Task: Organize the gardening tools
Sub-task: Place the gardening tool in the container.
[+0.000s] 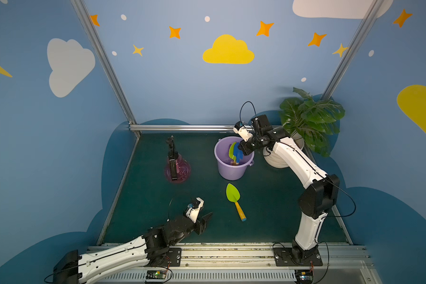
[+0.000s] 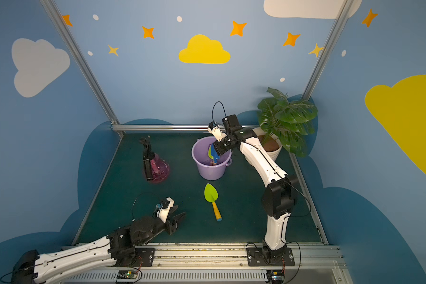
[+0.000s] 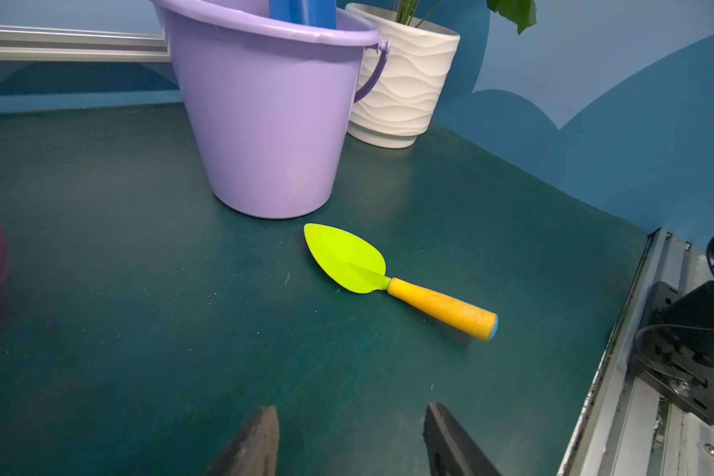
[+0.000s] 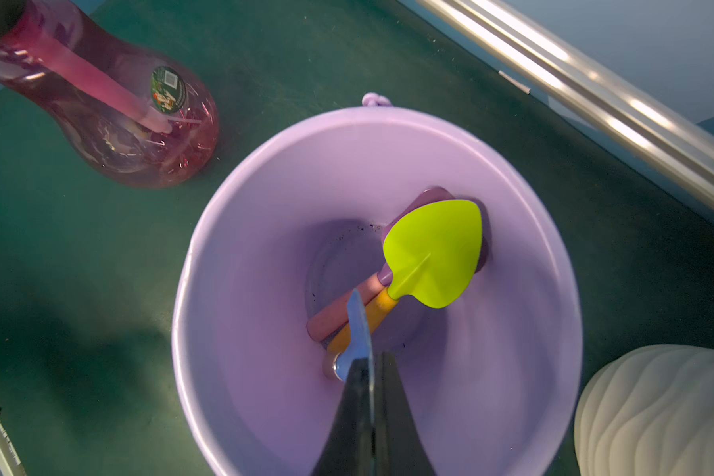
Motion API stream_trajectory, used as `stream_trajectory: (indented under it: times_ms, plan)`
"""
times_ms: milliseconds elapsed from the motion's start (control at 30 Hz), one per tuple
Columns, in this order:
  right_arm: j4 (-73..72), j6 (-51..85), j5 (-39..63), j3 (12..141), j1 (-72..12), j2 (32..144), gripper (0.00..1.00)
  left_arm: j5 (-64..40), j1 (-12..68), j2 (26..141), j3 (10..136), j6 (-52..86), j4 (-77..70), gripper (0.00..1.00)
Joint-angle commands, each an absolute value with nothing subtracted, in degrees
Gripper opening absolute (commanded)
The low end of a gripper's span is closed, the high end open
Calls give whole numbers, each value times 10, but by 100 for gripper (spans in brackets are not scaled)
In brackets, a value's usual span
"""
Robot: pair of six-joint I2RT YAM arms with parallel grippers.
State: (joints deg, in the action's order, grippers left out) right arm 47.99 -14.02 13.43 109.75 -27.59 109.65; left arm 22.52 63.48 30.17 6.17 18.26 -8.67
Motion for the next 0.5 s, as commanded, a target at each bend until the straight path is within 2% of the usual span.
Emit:
stream_trajectory:
  times_ms: [0, 267, 367, 467]
  plan:
    - [509, -148, 120, 1123, -281, 1112, 0, 231, 634, 301, 59, 185, -97, 61]
    - [526, -146, 88, 1135, -290, 1139, 2, 232, 634, 300, 60, 184, -95, 61]
    - [526, -141, 78, 1137, -291, 1138, 7, 233, 634, 301, 63, 182, -93, 61]
    - [528, -132, 67, 1140, -292, 1133, 18, 235, 634, 300, 68, 180, -86, 61]
